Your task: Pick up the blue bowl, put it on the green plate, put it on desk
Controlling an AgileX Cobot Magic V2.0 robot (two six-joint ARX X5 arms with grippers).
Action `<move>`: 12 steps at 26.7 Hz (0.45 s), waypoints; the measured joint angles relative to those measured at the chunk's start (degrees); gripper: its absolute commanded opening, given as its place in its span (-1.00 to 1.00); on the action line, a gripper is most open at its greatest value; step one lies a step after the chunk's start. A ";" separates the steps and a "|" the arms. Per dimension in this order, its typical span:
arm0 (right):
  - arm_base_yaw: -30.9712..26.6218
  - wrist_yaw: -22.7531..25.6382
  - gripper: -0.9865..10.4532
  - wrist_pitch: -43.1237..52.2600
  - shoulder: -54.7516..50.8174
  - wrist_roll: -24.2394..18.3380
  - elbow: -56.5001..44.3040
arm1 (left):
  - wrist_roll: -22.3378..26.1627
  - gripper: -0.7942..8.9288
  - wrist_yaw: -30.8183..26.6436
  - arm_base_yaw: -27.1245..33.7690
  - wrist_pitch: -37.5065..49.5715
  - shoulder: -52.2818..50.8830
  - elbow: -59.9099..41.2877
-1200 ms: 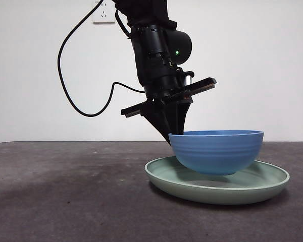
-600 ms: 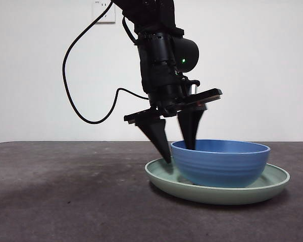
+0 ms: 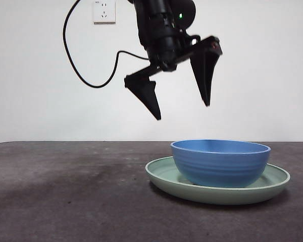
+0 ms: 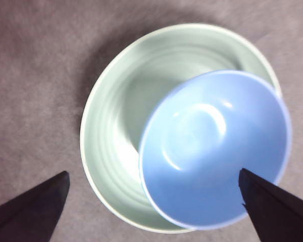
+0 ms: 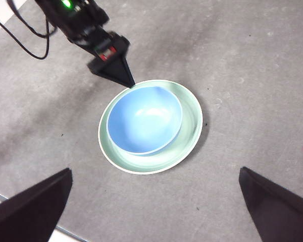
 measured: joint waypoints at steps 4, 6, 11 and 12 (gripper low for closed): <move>0.00 0.00 0.24 0.02 0.00 0.00 0.00 | 0.02 0.68 0.00 -0.11 -0.02 -8.76 0.00; 0.00 0.02 0.24 0.11 0.00 0.00 0.00 | 0.17 0.68 0.02 -0.28 -0.02 -15.80 0.00; 0.00 0.02 0.24 3.78 0.00 0.00 0.00 | 3.37 0.61 0.07 -0.48 0.00 -31.45 -2.71; 0.00 0.00 0.24 4.68 0.00 -0.02 0.00 | 4.50 0.51 0.04 -0.48 0.00 -34.91 -5.18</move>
